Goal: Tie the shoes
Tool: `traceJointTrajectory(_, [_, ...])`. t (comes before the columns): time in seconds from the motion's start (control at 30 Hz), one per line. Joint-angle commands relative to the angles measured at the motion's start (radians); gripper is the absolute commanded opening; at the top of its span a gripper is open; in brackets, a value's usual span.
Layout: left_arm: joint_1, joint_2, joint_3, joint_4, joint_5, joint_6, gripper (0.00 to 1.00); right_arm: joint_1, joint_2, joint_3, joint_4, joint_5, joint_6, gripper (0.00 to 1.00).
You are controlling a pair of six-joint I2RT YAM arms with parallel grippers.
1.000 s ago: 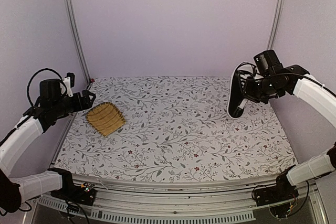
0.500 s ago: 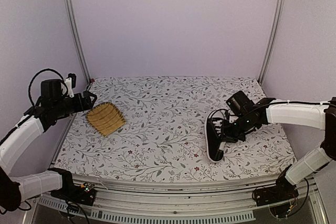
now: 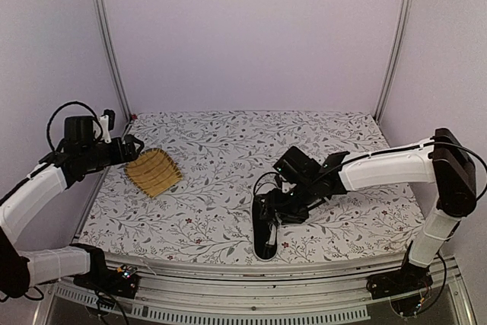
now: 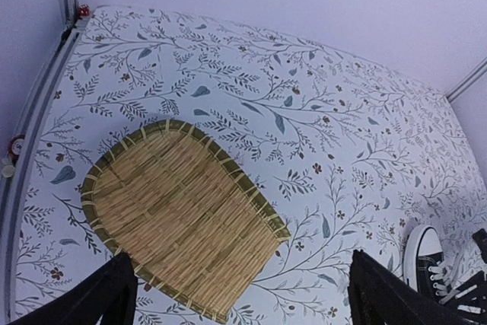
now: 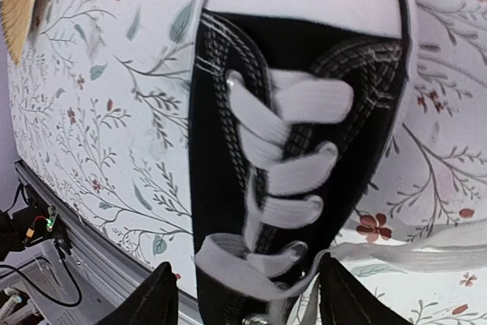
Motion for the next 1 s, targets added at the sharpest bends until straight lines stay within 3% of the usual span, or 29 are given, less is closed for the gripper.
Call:
traceJointTrajectory(0.0, [-0.02,0.06,0.026,-0.014,0.018,-0.004,0.97,0.004,-0.052,0.073,-0.037,0.108,0.004,0.72])
traceJointTrajectory(0.1, [-0.085,0.054,0.028,-0.029,-0.035,0.007,0.95,0.002,-0.155,0.068,-0.105,0.207,-0.022,0.85])
traceJointTrajectory(0.23, [-0.292,0.019,0.016,-0.017,-0.151,-0.054,0.95,-0.063,-0.316,-0.023,-0.135,0.282,-0.049,0.94])
traceJointTrajectory(0.4, [-0.553,0.053,0.005,0.092,-0.191,-0.205,0.92,-0.242,-0.465,-0.182,-0.113,0.256,-0.106,0.93])
traceJointTrajectory(0.53, [-0.777,0.152,0.034,0.198,-0.244,-0.225,0.89,-0.364,-0.526,-0.282,-0.086,0.233,-0.172,0.92])
traceJointTrajectory(0.73, [-1.007,0.433,0.218,0.216,-0.37,-0.122,0.81,-0.459,-0.484,-0.353,-0.039,0.216,-0.216,0.73])
traceJointTrajectory(0.87, [-1.069,0.617,0.341,0.231,-0.379,-0.102,0.75,-0.453,-0.428,-0.386,0.017,0.138,-0.203,0.55])
traceJointTrajectory(0.97, [-1.092,0.724,0.418,0.25,-0.355,-0.084,0.71,-0.433,-0.412,-0.421,0.079,0.085,-0.171,0.52])
